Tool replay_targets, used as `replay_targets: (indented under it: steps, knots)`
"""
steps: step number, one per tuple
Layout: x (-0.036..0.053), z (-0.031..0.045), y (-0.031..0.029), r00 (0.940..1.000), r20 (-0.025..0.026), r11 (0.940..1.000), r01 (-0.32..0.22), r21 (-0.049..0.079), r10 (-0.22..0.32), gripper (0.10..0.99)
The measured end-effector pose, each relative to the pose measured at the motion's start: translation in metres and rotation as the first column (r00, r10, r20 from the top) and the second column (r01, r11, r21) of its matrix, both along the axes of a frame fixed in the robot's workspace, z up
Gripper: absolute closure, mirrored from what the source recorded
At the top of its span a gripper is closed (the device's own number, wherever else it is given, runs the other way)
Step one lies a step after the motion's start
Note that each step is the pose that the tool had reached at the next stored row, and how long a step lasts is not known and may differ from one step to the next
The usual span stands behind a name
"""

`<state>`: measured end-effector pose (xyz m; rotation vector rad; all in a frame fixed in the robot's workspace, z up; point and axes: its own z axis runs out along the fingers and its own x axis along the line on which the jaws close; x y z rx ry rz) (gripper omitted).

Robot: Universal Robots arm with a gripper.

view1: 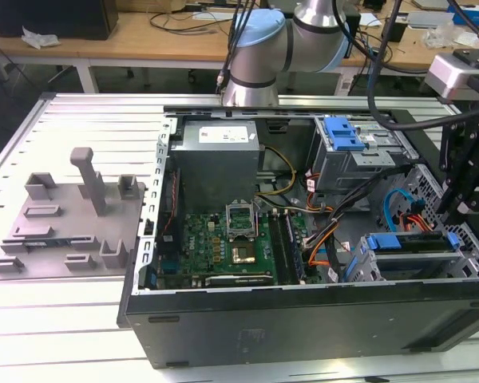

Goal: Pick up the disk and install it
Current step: 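Insert the first disk wire, then insert the second disk wire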

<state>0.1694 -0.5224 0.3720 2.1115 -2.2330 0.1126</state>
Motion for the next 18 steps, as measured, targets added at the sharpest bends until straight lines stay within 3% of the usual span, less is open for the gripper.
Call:
replay_targets:
  steps: [11,13,15,16,17,18]
  knots:
    - [0.0000,0.0000,0.0005,1.0000,0.0000,1.0000,0.000,-0.002,0.000,0.847]
    - [-0.0001,0.0000,0.0066,1.0000,0.0000,1.0000,0.000,-0.007,0.000,0.847]
    - [-0.0002,0.0000,0.0165,1.0000,-0.0001,0.9999,0.000,-0.012,0.000,0.847]
    - [-0.0005,0.0000,0.0210,1.0000,0.0000,0.9997,0.000,-0.023,0.000,0.847]
    - [-0.0009,0.0000,0.0211,1.0000,0.0000,0.9993,0.000,-0.037,0.000,0.839]
    - [-0.0014,0.0000,0.0215,1.0000,0.0000,0.9991,0.000,-0.043,0.000,0.773]
